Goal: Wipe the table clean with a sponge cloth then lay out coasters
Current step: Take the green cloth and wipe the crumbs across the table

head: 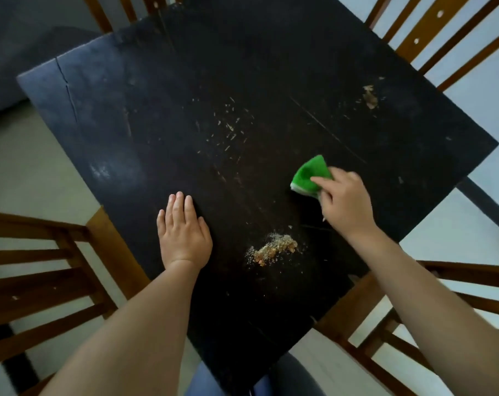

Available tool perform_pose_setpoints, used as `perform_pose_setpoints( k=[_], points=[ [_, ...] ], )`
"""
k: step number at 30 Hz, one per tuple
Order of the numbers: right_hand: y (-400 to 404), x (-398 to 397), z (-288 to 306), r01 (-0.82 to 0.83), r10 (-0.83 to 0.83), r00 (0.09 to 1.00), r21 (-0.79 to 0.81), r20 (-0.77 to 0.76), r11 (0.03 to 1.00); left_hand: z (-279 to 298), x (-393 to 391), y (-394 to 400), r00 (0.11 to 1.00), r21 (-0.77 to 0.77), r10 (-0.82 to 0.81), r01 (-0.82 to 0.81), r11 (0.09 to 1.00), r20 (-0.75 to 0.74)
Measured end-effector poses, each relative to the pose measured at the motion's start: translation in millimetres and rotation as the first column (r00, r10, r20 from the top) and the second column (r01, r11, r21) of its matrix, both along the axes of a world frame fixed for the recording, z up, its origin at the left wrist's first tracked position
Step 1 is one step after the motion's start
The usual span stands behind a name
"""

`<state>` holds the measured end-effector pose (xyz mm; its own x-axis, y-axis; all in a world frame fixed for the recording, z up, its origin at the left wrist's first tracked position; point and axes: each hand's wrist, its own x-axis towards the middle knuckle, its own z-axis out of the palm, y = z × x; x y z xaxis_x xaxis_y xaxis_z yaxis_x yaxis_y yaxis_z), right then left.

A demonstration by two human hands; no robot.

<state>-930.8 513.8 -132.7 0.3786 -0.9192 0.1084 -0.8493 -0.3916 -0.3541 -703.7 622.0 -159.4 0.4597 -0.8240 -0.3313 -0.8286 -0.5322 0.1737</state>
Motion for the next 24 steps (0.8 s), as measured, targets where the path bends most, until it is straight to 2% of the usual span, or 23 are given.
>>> perform_pose_setpoints(
  k=[2,5,10,14,16,20,24],
  points=[
    [-4,1,-9,0.079,-0.077,0.995,0.032,-0.059,0.996,-2,0,1,1.000,-0.010,-0.003,0.003,1.000,0.003],
    [26,0,-23,0.093,-0.093,0.992,0.004,-0.089,0.996,-3,0,3,1.000,-0.023,-0.012,0.012,1.000,0.007],
    [91,14,-30,0.088,-0.088,0.996,-0.017,-0.014,0.996,-4,3,5,1.000,-0.048,-0.025,0.024,0.999,-0.015],
    [138,27,-27,0.104,-0.108,0.992,0.062,0.067,0.993,2,3,12,0.990,-0.163,-0.115,0.100,0.982,-0.084],
    [149,25,-18,0.140,-0.144,0.982,0.048,0.120,0.989,6,4,19,0.979,-0.228,-0.168,0.138,0.964,-0.116],
    [112,22,-4,0.192,-0.187,0.976,-0.035,0.111,0.981,7,7,38,0.973,-0.252,-0.200,0.167,0.953,-0.113],
    [47,37,-10,0.162,-0.162,0.987,-0.010,-0.021,0.987,0,6,46,0.984,-0.117,-0.165,0.157,0.981,-0.064]
  ],
)
